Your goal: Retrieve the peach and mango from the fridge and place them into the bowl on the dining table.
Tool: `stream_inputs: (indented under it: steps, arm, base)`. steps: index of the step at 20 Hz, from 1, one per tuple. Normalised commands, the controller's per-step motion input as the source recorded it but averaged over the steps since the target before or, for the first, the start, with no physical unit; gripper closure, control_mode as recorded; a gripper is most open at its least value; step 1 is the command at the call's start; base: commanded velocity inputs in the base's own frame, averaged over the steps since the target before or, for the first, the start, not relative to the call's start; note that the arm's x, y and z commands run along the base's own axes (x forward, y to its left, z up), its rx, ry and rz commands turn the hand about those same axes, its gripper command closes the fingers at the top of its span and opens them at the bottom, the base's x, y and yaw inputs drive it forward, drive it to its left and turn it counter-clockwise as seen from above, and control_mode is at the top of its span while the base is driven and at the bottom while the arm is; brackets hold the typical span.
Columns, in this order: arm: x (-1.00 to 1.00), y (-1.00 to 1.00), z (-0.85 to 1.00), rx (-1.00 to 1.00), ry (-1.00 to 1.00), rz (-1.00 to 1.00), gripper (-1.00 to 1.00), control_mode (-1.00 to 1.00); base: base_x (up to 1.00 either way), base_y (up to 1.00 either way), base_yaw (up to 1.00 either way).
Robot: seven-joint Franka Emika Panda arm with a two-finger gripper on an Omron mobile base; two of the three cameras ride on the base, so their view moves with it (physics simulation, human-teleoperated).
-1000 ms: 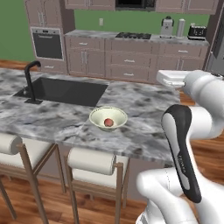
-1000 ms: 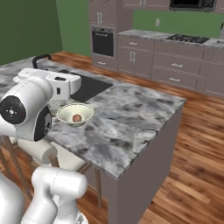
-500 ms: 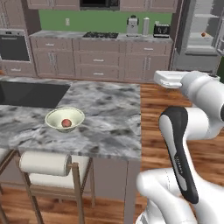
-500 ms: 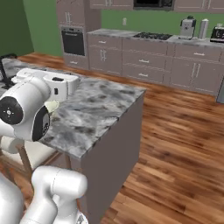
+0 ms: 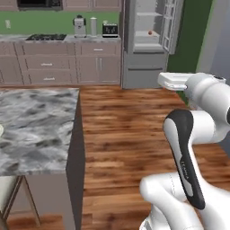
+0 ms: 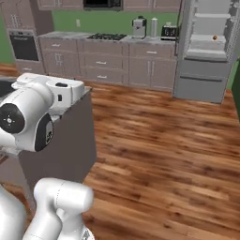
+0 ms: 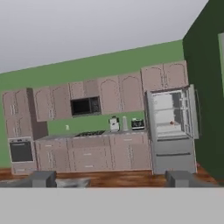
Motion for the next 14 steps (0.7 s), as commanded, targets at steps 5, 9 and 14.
stream_inputs:
  steps: [5, 9, 14]
  arm:
    - [0.0, 0.0, 0.0, 0.0, 0.0, 0.0, -1.0, 1.0]
    - [0.0, 0.0, 0.0, 0.0, 0.0, 0.0, -1.0, 1.0]
    - [0.0, 0.0, 0.0, 0.0, 0.0, 0.0, -1.0, 1.0]
  base:
    - [0.17, -1.0, -0.37]
    - [0.29, -1.0, -0.3]
    - [0.73, -0.62, -0.14]
